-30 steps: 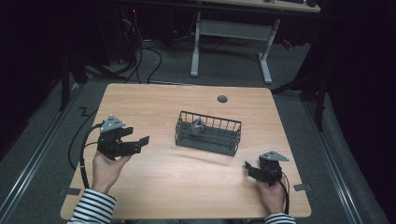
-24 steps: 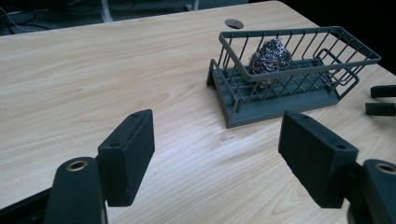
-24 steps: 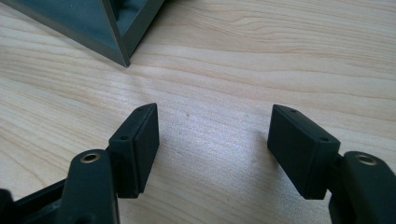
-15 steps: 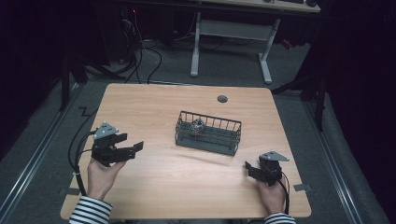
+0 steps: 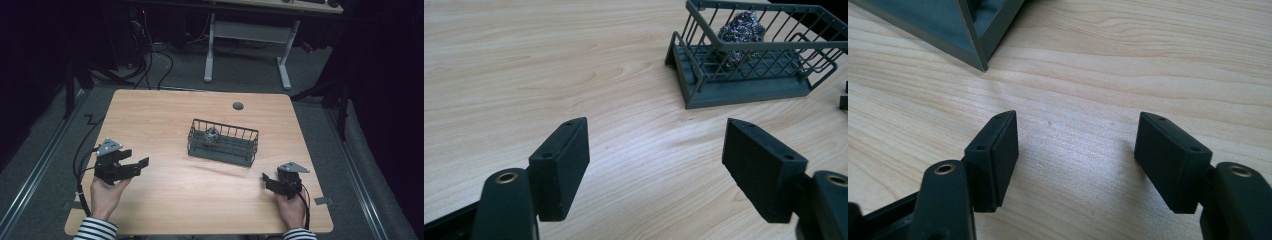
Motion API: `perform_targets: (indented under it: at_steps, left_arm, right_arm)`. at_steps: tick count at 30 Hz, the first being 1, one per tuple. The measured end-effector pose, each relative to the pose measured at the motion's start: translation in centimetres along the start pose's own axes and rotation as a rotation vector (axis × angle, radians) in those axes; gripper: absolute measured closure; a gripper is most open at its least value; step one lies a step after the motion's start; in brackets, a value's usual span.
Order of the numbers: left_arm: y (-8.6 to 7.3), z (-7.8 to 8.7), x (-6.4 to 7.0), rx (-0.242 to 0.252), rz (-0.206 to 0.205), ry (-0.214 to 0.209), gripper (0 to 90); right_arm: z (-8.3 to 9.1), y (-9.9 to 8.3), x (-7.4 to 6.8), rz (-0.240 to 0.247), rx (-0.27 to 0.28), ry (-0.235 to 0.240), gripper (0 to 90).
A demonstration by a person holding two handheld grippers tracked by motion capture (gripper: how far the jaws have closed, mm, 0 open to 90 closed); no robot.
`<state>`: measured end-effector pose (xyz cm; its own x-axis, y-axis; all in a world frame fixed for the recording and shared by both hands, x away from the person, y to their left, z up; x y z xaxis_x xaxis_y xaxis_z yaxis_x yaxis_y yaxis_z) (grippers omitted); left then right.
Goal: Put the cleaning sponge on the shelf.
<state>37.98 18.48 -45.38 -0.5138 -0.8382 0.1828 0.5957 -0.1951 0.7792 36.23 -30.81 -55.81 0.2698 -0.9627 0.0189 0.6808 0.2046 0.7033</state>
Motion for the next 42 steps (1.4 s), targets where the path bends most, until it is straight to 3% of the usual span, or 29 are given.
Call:
perform_targets:
  at_steps: [42]
  left_arm:
    - [-5.2, -3.4, -2.6, -0.100, 0.070, 0.073, 27.7]
  right_arm:
    - [0.0, 0.0, 0.0, 0.001, 0.000, 0.002, 34.2]
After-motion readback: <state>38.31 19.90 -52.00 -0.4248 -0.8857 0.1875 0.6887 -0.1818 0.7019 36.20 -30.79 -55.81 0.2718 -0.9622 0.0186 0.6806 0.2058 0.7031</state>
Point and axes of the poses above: each handheld gripper's, and its own axes: z roughly backward along the jaws, y roughly out of its top, x roughly to its right, the point moved 4 cm from there along -z, roughly forward along the jaws, and after that the axes turned 2 degrees about -x, right-handed, at the moved point
